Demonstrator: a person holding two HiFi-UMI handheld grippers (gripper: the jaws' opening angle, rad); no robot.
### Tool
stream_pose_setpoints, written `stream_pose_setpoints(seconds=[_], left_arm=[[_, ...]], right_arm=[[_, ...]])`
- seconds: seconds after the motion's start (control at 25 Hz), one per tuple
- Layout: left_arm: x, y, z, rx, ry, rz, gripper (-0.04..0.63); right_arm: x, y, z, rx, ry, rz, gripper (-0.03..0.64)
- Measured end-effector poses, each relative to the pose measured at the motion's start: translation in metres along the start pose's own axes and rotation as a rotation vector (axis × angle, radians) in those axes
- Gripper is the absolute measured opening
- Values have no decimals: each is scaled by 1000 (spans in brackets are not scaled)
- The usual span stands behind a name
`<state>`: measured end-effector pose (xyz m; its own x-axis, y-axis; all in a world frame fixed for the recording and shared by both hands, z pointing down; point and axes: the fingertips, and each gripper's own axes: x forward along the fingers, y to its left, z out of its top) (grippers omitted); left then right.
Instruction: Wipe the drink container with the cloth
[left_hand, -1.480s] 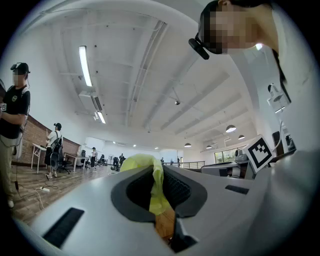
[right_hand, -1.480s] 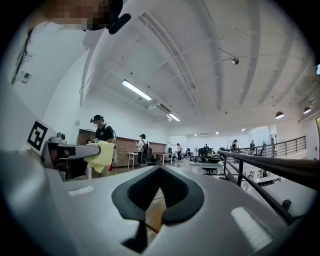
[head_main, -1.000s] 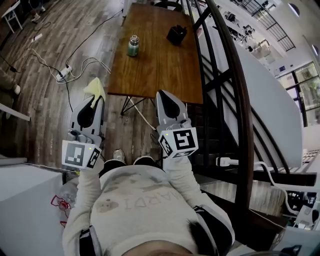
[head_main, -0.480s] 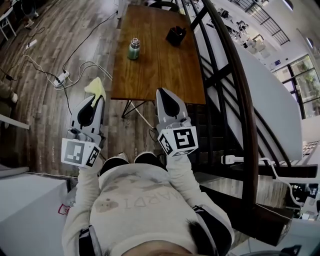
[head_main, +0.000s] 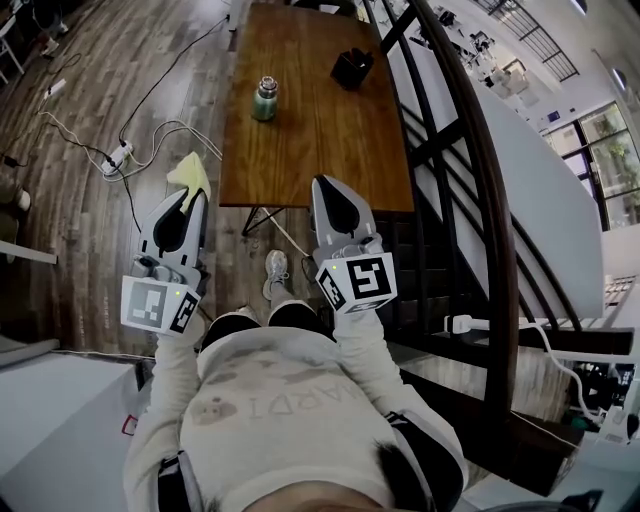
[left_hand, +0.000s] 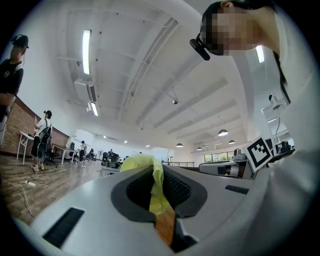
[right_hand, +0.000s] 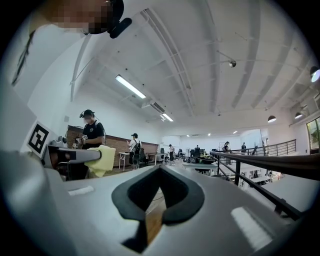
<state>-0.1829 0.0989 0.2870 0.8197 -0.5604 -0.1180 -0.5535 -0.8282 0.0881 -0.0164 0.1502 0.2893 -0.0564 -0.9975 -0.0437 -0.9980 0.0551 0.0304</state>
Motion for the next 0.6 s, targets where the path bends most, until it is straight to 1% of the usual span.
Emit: stream_pose_setpoints(seconds=[0.2, 0.6], left_arm=[[31, 16, -1, 9, 0, 23, 31], [114, 44, -6, 11, -7, 72, 31]], right_arm=[[35, -21, -2, 12, -6, 25, 11], [115, -77, -5, 11, 0, 102, 11]])
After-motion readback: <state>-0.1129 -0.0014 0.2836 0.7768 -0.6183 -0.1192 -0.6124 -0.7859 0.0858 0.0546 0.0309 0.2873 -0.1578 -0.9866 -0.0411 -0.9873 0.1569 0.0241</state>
